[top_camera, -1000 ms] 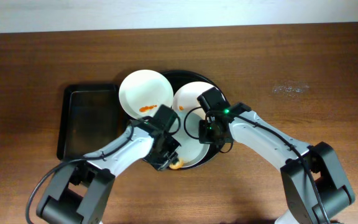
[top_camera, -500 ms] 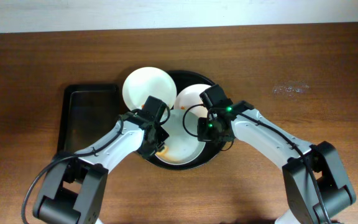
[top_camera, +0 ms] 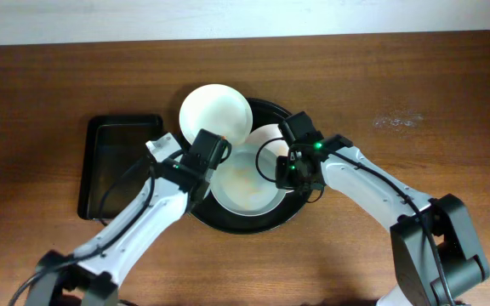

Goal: Clean dirty plates on tray and stack at the side

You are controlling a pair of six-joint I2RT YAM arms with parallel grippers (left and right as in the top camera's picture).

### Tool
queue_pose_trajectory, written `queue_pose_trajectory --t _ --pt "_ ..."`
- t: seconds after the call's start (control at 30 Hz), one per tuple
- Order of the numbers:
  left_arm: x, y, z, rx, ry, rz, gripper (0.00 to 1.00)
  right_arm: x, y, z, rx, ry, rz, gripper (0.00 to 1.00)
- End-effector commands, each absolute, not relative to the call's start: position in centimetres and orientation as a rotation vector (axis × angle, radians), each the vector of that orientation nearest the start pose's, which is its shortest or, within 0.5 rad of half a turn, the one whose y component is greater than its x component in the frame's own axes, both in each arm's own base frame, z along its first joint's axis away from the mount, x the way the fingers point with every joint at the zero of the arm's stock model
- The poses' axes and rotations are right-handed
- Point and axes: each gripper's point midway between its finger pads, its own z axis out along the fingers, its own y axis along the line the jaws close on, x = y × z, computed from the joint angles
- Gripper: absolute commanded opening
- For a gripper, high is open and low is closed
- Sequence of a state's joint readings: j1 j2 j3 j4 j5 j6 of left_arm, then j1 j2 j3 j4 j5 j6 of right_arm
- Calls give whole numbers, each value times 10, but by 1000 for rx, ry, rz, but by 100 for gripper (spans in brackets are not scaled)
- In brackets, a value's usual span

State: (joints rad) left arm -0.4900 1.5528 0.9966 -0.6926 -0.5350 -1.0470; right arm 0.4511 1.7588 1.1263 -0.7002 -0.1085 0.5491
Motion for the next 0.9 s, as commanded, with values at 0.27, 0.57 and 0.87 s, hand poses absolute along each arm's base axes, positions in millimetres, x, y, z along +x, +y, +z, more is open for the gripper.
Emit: queue_pose_trajectory --t 0.27,0.57,0.87 --pt "325 -73 109 -599 2423 282 0 327 179 51 -70 2919 315 59" --pt "326 -131 59 -143 2709 52 0 300 190 43 -85 3020 454 53" --pt "323 -136 31 76 2810 19 0 279 210 41 -177 3053 683 47"
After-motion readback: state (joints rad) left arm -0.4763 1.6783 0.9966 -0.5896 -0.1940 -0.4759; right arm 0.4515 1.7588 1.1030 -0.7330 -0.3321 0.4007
